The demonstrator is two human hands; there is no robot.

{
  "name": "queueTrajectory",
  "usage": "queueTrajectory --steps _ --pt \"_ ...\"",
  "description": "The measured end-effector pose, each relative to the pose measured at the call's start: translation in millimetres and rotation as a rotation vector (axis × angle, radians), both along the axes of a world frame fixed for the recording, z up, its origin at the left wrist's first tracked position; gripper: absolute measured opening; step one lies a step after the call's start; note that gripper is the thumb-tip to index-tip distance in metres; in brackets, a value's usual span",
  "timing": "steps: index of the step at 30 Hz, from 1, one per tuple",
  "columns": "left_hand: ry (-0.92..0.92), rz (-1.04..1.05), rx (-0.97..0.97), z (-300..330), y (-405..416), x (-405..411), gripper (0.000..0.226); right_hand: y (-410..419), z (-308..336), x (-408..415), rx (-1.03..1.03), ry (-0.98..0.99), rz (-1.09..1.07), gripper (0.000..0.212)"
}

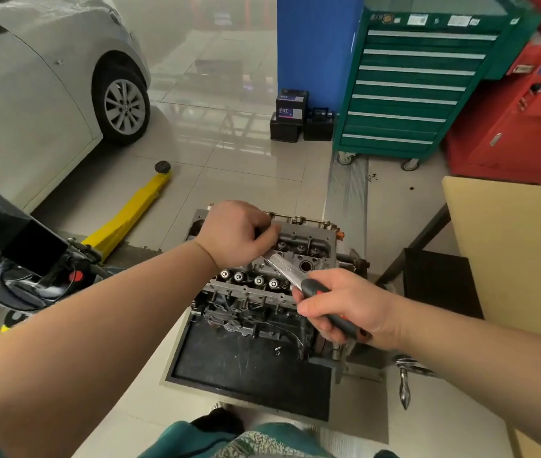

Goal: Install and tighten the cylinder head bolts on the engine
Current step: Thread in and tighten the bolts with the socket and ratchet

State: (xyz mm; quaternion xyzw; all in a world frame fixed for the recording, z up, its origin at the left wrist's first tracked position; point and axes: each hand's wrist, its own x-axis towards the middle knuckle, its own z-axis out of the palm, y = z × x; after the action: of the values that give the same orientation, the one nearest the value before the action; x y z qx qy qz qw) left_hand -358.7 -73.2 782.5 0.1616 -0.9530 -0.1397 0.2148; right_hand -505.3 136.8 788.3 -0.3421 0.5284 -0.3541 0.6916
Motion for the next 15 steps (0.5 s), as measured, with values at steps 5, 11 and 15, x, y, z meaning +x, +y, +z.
queueTrajectory --steps 5,11,15 --pt "0.03 -0.132 -0.012 0 -7 2 0.042 9 0 30 -0.009 -0.033 -0.125 0.012" --pt "0.078 -0.294 0.012 1 -16 4 0.041 13 -3 58 -0.002 0.002 -0.238 0.011" --pt "0.112 -0.379 0.03 1 -22 5 0.04 11 -2 71 0.026 0.009 -0.283 0.008"
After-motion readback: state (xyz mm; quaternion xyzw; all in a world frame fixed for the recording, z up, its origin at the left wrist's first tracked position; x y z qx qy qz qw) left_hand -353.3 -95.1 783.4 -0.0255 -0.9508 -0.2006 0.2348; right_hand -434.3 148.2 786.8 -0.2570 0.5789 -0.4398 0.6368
